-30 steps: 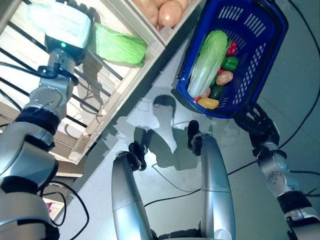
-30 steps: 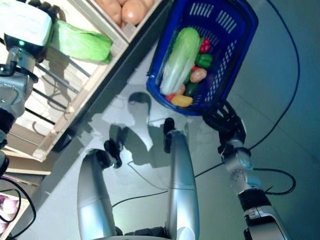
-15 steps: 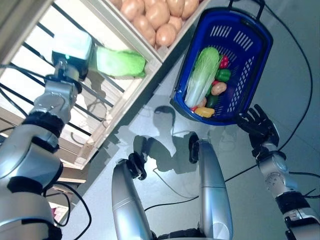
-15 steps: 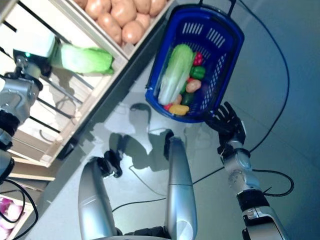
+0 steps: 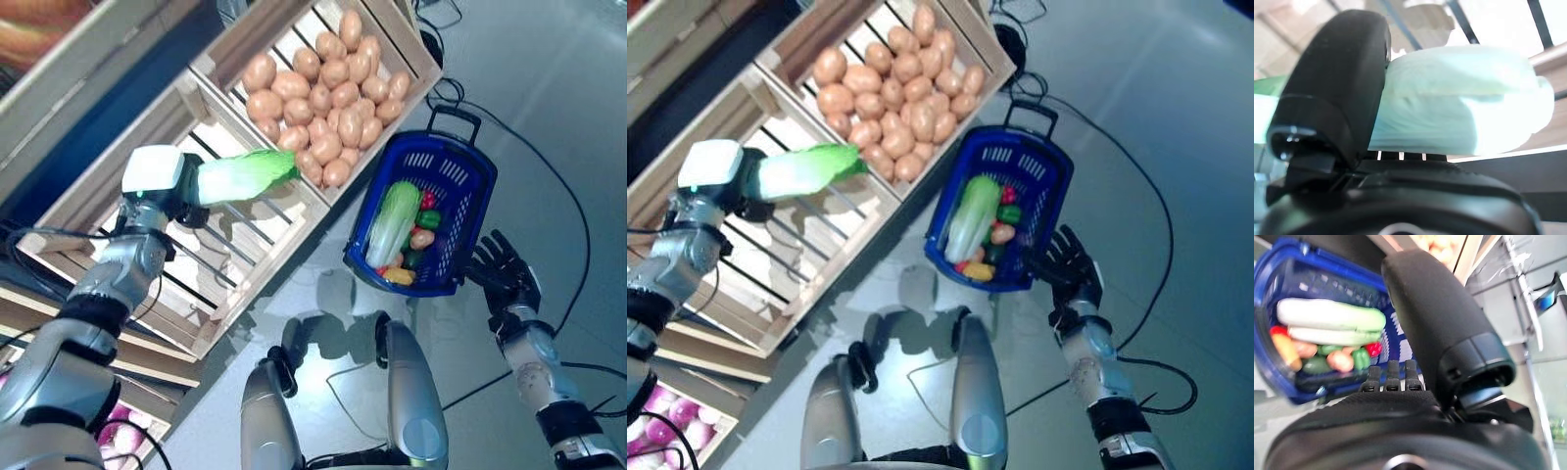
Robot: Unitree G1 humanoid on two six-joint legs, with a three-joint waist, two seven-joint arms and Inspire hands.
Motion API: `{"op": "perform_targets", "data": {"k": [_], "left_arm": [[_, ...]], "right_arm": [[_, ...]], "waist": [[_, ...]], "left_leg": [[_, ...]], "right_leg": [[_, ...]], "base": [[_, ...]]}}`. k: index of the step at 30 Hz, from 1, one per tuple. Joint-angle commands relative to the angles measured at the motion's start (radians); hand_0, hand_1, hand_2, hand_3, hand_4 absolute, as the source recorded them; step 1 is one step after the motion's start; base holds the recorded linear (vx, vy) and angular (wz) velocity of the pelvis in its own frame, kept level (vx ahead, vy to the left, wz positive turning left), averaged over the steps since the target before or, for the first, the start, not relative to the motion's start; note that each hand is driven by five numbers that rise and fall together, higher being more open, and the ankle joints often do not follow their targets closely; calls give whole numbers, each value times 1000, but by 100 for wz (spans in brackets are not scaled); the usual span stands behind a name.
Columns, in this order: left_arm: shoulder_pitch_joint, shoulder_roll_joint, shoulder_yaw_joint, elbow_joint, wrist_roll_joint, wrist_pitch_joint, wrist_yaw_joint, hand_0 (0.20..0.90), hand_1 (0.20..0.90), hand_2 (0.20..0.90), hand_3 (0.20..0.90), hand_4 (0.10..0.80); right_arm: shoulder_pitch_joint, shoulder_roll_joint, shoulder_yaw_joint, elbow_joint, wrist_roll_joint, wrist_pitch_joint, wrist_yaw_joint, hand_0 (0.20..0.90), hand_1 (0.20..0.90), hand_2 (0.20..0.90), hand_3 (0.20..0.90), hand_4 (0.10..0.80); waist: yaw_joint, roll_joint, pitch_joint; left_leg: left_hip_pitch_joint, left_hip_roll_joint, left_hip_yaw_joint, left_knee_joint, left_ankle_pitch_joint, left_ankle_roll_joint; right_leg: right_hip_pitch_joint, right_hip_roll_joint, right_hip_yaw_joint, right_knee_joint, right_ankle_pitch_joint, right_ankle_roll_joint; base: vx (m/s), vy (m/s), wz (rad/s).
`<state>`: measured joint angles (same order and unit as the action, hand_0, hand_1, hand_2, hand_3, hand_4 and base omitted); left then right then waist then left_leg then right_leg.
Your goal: Put vegetables into the basket
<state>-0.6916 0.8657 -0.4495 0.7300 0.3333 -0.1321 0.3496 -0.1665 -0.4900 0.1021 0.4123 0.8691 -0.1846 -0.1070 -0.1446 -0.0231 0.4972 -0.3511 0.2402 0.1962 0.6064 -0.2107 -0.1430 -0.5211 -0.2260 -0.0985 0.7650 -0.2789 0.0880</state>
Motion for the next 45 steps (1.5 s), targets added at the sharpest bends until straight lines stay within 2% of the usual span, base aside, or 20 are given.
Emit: {"op": "perform_targets", "data": {"k": [1, 6, 7, 8, 10, 13, 15, 21, 24, 33, 38, 45], "left_arm": [[162, -71, 187, -175, -172, -97, 54, 300, 300, 300, 300, 400], [309, -170, 261, -271, -257, -147, -1, 300, 300, 300, 300, 400], [348, -204, 281, -312, -357, -160, -55, 300, 300, 300, 300, 400], [348, -203, 282, -313, -358, -159, -56, 300, 300, 300, 300, 400], [377, -270, 313, -355, -526, -166, -141, 300, 300, 300, 300, 400], [387, -321, 319, -383, -599, -175, -190, 300, 300, 300, 300, 400], [392, -390, 316, -458, -732, -144, -264, 300, 300, 300, 300, 400], [393, -454, 294, -541, -831, -105, -332, 300, 300, 300, 300, 400], [405, -460, 281, -579, -821, -102, -343, 300, 300, 300, 300, 400], [392, -485, 204, -644, -646, -52, -288, 300, 300, 300, 300, 400], [390, -458, 172, -620, -546, -41, -282, 300, 300, 300, 300, 400], [382, -438, 142, -602, -484, -63, -299, 300, 300, 300, 300, 400]], "right_arm": [[85, 61, -19, -97, -124, -75, 97, 900, 900, 900, 900, 800], [128, 118, -11, -122, -135, -66, 194, 900, 900, 900, 900, 800], [135, 134, -2, -143, -133, -79, 249, 900, 900, 900, 900, 800], [134, 133, -1, -143, -133, -79, 249, 900, 900, 900, 900, 800], [135, 154, 16, -156, -130, -98, 320, 900, 900, 900, 900, 800], [128, 163, 33, -164, -139, -94, 363, 900, 900, 900, 900, 800], [116, 168, 57, -188, -131, -73, 410, 900, 900, 900, 900, 800], [89, 185, 78, -248, -51, -54, 461, 900, 900, 900, 900, 800], [81, 190, 82, -300, 4, -44, 490, 900, 900, 900, 900, 800], [-5, 220, 106, -373, 64, -86, 448, 900, 900, 900, 900, 800], [-72, 210, 95, -424, 52, -100, 412, 900, 900, 900, 900, 800], [-134, 189, 87, -430, 72, -62, 403, 900, 900, 900, 900, 800]], "waist": [[23, 16, -249], [44, 25, -336], [52, 28, -358], [52, 28, -359], [64, 33, -390], [74, 34, -410], [88, 31, -433], [104, 27, -445], [109, 26, -442], [135, 19, -451], [151, 13, -455], [164, 5, -462]], "left_leg": [[123, -27, -13, -178, 90, 37], [276, -59, 6, -400, 178, 39], [335, -71, 0, -485, 210, 37], [335, -72, 1, -489, 215, 37], [384, -75, -2, -571, 244, 35], [412, -77, -6, -624, 258, 32], [443, -81, -15, -680, 267, 31], [452, -81, -34, -693, 259, 32], [465, -75, -31, -689, 252, 34], [489, -71, -43, -694, 237, 36], [495, -72, -49, -694, 232, 34], [498, -71, -56, -694, 229, 33]], "right_leg": [[243, -54, -32, -330, 176, 37], [415, -25, -81, -547, 240, 51], [480, -14, -88, -628, 267, 60], [481, -14, -88, -633, 272, 59], [532, -3, -99, -710, 302, 64], [563, 3, -112, -757, 321, 68], [605, 15, -130, -818, 342, 74], [624, 26, -145, -835, 342, 73], [632, 29, -147, -826, 333, 68], [668, 36, -147, -850, 331, 69], [676, 35, -150, -852, 332, 70], [680, 34, -154, -852, 333, 69]], "base": [[224, -37, 3], [191, -28, 5], [141, -20, 10], [123, -18, 2], [86, -14, -6], [56, -25, 6], [73, -66, 12], [2, -48, 14], [17, -29, 4], [27, -28, 7], [31, -19, 1], [16, -7, 1]]}}
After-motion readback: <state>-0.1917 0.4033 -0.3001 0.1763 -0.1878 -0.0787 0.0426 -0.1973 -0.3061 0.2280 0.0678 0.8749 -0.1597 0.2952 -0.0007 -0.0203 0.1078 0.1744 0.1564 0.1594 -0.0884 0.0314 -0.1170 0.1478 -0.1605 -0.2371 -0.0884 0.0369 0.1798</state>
